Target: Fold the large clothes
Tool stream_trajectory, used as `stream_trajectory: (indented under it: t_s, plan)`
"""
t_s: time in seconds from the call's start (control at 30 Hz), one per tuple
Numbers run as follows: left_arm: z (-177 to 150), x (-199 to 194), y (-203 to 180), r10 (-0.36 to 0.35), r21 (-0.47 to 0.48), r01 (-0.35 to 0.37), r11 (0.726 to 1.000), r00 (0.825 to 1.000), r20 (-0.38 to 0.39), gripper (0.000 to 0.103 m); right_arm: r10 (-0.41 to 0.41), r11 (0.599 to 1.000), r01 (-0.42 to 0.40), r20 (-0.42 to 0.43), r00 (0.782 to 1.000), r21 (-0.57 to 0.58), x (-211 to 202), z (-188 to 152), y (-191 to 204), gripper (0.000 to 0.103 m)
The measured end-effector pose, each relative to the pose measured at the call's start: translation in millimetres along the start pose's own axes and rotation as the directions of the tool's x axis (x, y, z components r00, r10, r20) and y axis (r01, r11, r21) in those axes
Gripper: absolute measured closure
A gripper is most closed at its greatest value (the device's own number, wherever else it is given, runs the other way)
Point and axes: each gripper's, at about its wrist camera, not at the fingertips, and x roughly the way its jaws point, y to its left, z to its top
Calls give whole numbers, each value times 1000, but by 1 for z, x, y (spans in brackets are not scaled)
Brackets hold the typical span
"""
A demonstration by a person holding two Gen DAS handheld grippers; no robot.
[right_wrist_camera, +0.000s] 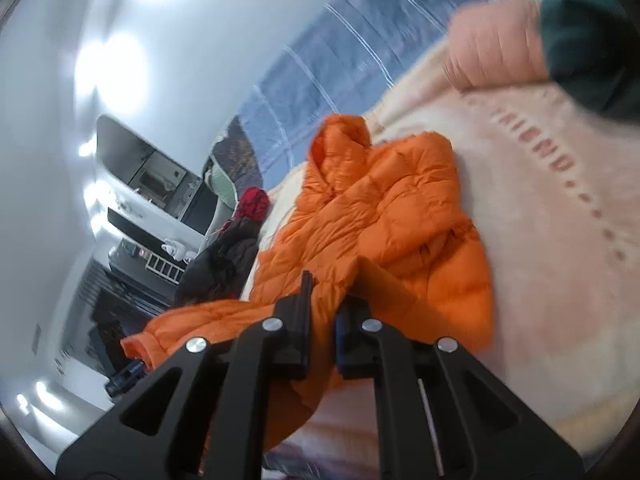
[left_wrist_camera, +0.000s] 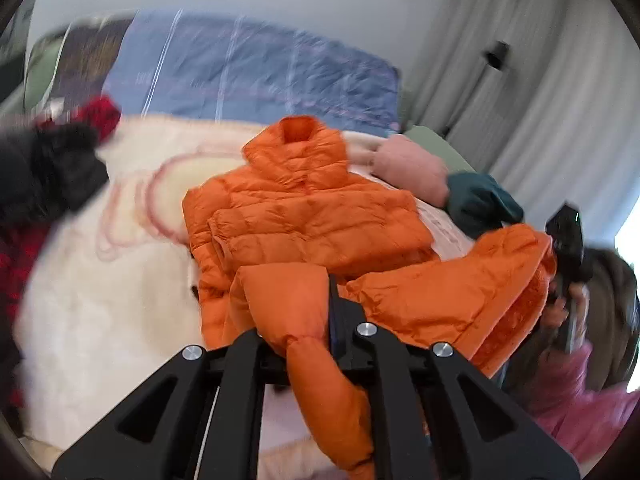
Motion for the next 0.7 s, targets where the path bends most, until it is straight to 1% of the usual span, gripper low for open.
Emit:
stream_trajectory:
  t_s: [0.07, 0.1, 0.17, 0.2, 0.23, 0.27, 0.3, 0.33, 0.37, 0.4, 0.43, 0.47, 0.53, 0.57, 0.6, 0.63, 0.67, 0.7]
  plan:
    - [27, 35, 21, 25, -48, -27, 998, 999, -41, 93, -32, 998, 33, -18, 999, 46, 29, 23, -10, 93]
    - [43, 59, 29, 66, -59, -69, 996, 996, -66, 92, -58, 996, 59, -30, 998, 62, 47, 37, -16, 93]
    - [62, 96, 39, 129, -87, -138, 987, 986, -102, 91, -104, 991, 107, -40, 994, 81, 75, 57, -28, 92]
    - [70, 116, 45, 148, -107, -162, 981, 980, -129, 90, -157, 983, 161, -48, 986, 91, 94, 68, -38, 92]
    - [81, 144, 52, 167, -112, -186, 976, 973, -162, 85, -199, 973, 204, -58, 978, 105, 108, 75, -47, 92]
    - [86, 167, 56, 183, -104, -204, 973, 966, -183, 83, -244, 958, 253, -81, 966, 135, 126, 82, -61, 92]
    - [88, 181, 62, 191, -103, -214, 971, 962, -196, 79, -254, 950, 267, -96, 962, 163, 137, 84, -72, 91]
    - [88, 200, 71, 190, -117, -218, 969, 959, -210, 78, -245, 945, 262, -109, 963, 197, 145, 85, -82, 90]
    - [86, 212, 79, 171, -140, -204, 969, 960, -222, 77, -215, 946, 235, -110, 970, 222, 151, 85, -91, 87]
    - [83, 215, 83, 154, -157, -191, 969, 962, -225, 76, -196, 952, 215, -105, 975, 216, 151, 85, -93, 86]
    - [79, 215, 90, 121, -182, -163, 970, 968, -220, 76, -185, 959, 202, -101, 978, 198, 149, 86, -92, 85]
    - [79, 212, 92, 106, -189, -149, 971, 970, -217, 75, -176, 966, 191, -100, 979, 172, 146, 86, -90, 80]
    - [76, 199, 96, 71, -207, -117, 971, 974, -217, 70, -169, 978, 178, -84, 982, 110, 132, 87, -83, 67]
    - [75, 191, 95, 57, -219, -106, 970, 975, -217, 67, -175, 980, 180, -68, 982, 79, 124, 87, -79, 52]
    - [74, 181, 96, 41, -231, -91, 969, 976, -215, 61, -207, 978, 207, -33, 978, 15, 112, 85, -70, 33]
    - [73, 166, 96, 27, -240, -77, 968, 978, -205, 57, -257, 965, 257, 8, 966, -48, 103, 84, -61, 27]
    - [73, 157, 97, 21, -239, -68, 969, 981, -195, 54, -311, 940, 316, 62, 948, -126, 95, 81, -50, 26]
    - [72, 147, 96, 12, -234, -56, 971, 983, -184, 49, -370, 890, 389, 125, 921, -237, 87, 74, -34, 25]
